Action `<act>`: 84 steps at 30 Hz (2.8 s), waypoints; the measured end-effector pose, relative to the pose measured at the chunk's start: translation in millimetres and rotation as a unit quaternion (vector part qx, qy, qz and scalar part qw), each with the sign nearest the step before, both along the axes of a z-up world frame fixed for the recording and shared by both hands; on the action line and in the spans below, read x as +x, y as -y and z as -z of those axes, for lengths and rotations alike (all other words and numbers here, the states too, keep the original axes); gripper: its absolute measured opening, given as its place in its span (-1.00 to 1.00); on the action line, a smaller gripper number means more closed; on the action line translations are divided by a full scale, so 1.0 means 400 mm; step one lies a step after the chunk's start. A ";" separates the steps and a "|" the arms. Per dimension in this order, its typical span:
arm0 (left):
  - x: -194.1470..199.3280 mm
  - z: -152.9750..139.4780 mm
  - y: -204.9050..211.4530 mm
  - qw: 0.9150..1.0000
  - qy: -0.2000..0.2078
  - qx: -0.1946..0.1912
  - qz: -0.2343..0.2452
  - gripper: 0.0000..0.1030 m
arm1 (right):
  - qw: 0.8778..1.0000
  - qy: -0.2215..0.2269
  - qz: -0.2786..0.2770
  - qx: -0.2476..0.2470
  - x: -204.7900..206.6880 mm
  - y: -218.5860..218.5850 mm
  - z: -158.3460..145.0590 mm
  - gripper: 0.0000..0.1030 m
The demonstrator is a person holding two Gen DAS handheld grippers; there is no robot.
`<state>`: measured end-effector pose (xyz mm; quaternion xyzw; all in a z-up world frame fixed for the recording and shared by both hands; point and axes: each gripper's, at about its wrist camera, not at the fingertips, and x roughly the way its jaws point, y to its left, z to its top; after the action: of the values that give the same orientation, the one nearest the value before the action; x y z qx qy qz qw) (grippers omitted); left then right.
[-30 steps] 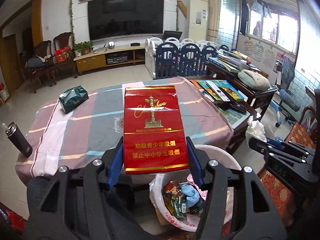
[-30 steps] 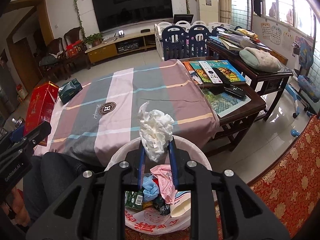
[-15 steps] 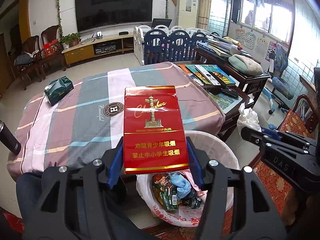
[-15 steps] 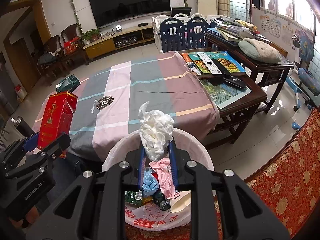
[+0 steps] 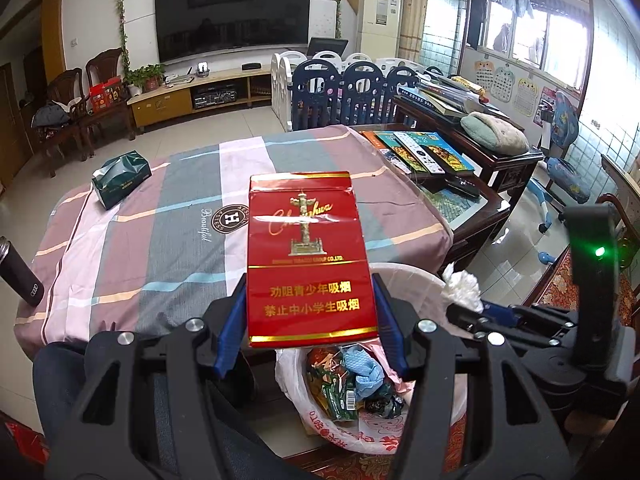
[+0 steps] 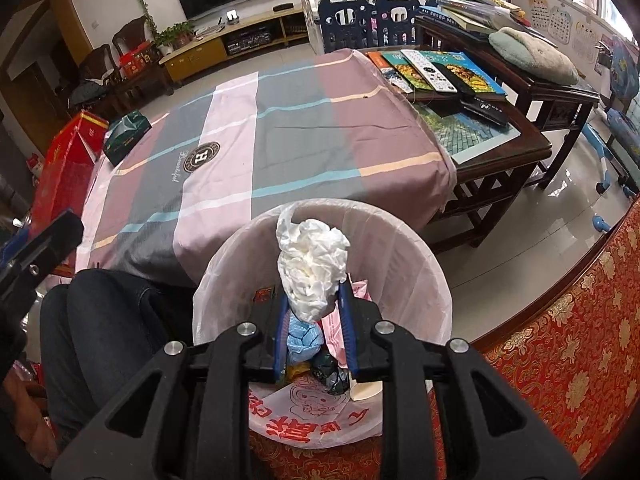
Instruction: Collect trash
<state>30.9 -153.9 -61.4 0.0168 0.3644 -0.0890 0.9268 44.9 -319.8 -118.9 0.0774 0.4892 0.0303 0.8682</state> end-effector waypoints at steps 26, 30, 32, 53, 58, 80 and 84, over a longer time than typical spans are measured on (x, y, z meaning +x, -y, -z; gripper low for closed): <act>0.112 0.141 0.163 0.989 -0.114 0.001 0.093 0.14 | 0.982 0.125 0.133 0.054 -0.071 0.187 -0.177 0.28; 0.120 0.174 0.187 0.985 -0.138 0.007 0.106 0.16 | 0.982 0.122 0.132 0.054 -0.071 0.188 -0.172 0.28; 0.122 0.176 0.188 0.985 -0.140 0.009 0.105 0.25 | 0.982 0.122 0.134 0.055 -0.071 0.188 -0.171 0.28; -0.089 -0.124 -0.073 0.990 0.077 0.091 -0.080 0.94 | 0.990 0.143 0.019 -0.005 -0.111 -0.020 -0.273 0.93; -0.124 -0.165 -0.144 0.989 0.073 0.053 -0.115 0.94 | 0.986 0.161 -0.002 -0.053 -0.142 -0.081 -0.328 0.93; -0.185 -0.217 -0.250 0.985 0.082 -0.002 -0.155 0.94 | 0.980 0.188 -0.038 -0.048 -0.171 -0.154 -0.363 0.93; -0.184 -0.214 -0.251 0.984 0.081 -0.005 -0.156 0.94 | 0.982 0.181 -0.035 -0.046 -0.165 -0.150 -0.356 0.93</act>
<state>-42.8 -53.7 24.2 -0.0378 0.2858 0.0563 0.9559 -21.3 -259.9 23.6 0.0136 0.3274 0.0515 0.9434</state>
